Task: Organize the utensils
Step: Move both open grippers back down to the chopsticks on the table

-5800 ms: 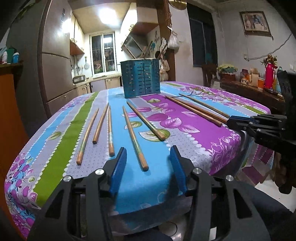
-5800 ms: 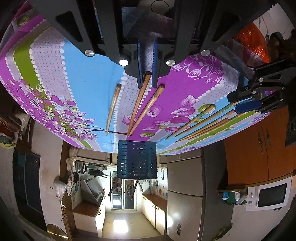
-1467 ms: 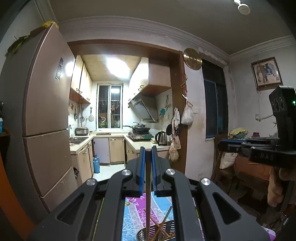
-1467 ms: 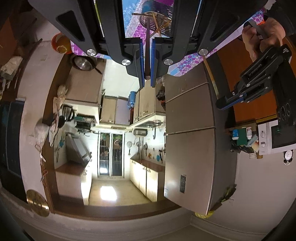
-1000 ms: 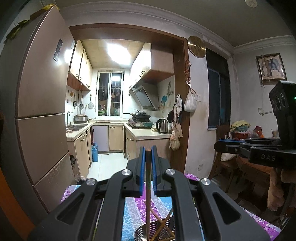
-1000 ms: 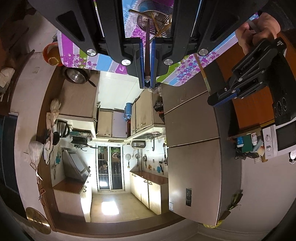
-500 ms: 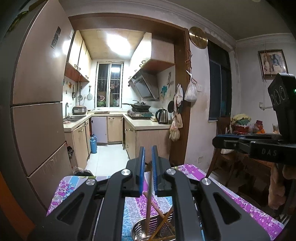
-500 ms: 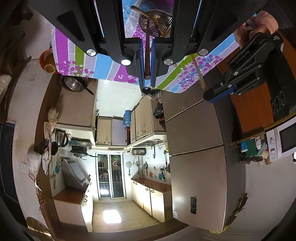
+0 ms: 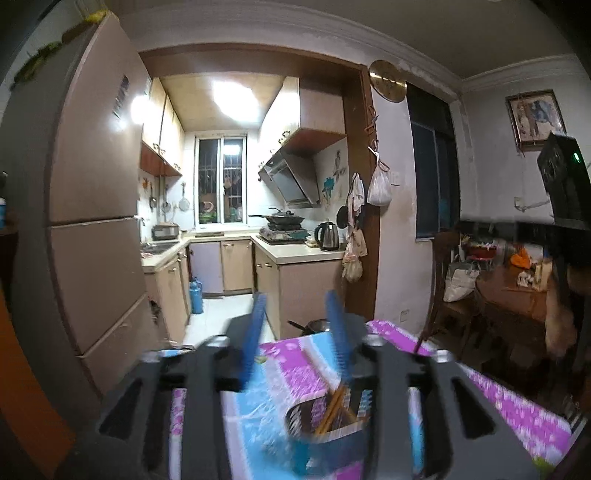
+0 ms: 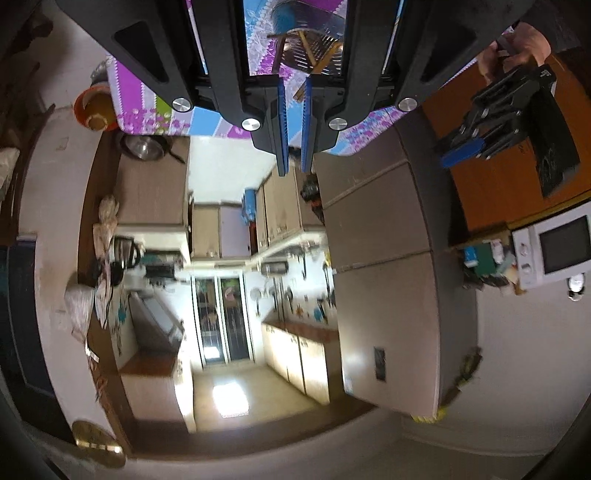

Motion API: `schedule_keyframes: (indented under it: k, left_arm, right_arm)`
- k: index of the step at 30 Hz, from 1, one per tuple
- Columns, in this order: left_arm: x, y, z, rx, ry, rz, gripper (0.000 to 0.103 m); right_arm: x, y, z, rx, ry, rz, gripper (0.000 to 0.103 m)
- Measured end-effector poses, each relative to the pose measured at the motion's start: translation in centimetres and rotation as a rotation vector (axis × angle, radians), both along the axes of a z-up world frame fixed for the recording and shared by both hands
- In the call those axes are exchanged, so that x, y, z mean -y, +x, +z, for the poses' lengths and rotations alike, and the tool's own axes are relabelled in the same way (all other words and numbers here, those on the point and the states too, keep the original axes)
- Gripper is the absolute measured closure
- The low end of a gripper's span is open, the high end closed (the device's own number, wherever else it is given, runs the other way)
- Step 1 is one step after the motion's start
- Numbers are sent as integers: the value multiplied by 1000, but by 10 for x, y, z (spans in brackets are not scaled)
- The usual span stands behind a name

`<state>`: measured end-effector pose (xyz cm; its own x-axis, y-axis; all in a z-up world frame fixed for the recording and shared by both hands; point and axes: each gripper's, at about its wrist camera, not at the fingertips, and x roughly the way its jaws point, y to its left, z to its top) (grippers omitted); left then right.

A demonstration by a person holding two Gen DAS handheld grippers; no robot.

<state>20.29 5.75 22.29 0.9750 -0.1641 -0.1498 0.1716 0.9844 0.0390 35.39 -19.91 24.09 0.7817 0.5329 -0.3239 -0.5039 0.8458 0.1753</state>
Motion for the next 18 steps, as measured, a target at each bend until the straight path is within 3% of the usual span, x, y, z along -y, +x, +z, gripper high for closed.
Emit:
schedule_keyframes:
  k: [4,7,12,14,18]
  left_arm:
    - [-17,-68,-30,-18,52,3,53]
    - [-36,-115,-70,-89,57,18,53]
    - [-66,-166,-154,-257,22,80,53]
    - [-74,-176,-177,-311,-19,82,53]
    - [-74,-191,-210,-354,-5,96,53]
  right_arm:
    - [31,-62,3,83,22,-17,74]
    - [49,-104,-14,100,25,-31,71]
    - [65,-180,-91,31,-10,-68,71]
    - [63,-204,-123,-18,-26,-78,71]
    - [58,-250,-182,-119,-42,-114,71]
